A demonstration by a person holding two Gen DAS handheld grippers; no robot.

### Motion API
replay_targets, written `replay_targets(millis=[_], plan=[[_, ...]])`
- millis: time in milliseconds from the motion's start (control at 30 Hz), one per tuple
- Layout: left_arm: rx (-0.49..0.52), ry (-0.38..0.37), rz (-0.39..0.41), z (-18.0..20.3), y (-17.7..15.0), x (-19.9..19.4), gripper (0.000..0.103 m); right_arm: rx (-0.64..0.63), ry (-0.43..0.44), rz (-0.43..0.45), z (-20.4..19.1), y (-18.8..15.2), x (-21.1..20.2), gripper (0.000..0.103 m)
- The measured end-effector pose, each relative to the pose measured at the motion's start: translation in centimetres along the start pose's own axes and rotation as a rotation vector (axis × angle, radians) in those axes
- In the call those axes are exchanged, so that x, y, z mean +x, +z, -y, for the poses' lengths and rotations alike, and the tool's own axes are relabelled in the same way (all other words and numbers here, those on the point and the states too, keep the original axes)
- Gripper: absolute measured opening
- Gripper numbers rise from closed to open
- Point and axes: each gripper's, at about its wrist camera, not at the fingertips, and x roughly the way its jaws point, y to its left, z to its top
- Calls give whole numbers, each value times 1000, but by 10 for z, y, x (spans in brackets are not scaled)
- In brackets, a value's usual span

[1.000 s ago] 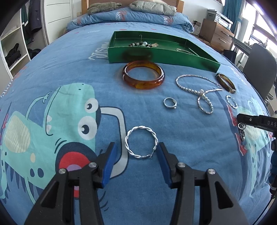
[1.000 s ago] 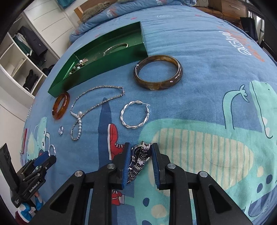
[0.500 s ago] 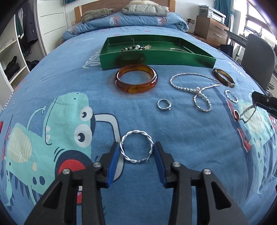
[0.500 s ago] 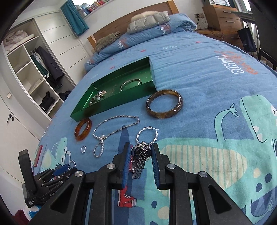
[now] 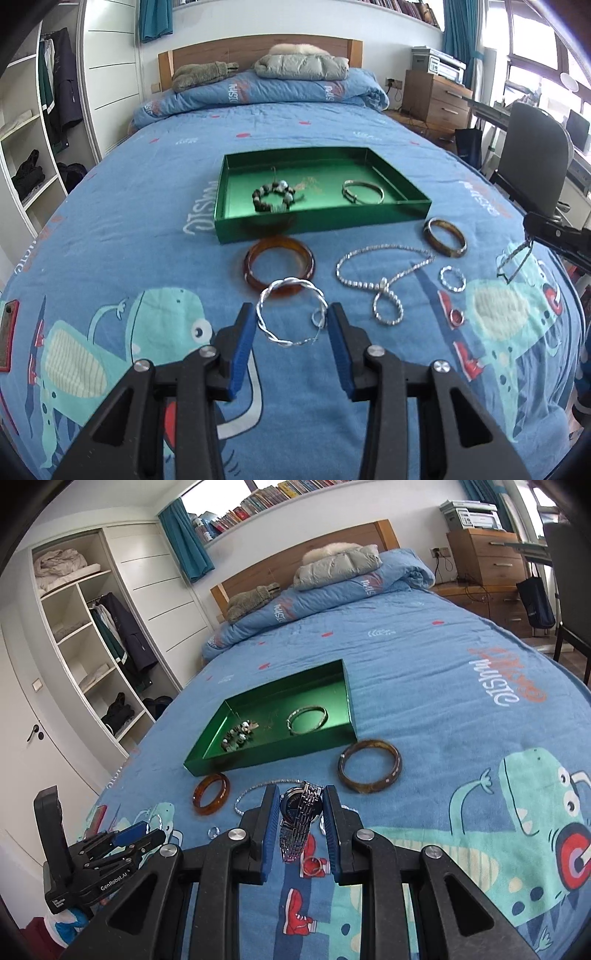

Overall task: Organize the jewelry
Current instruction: 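Carry the hoop and watch into the green tray and open both grippers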

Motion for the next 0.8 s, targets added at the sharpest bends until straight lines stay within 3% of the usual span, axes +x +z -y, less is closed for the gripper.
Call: replay_targets(millis=[200,367,600,800], plan=[[-13,-9,50,-11,62,14,37,-62,11,61,-20,49,15,23],[-10,-47,29,-5,103,58,37,-73,7,59,-24,83,65,23],[-7,-67,-43,2,138,146,37,-74,-4,-4,-17,108,155,23],[3,-36,-80,4,157,203,37,-94,-45,-92,-4,104,218,23]])
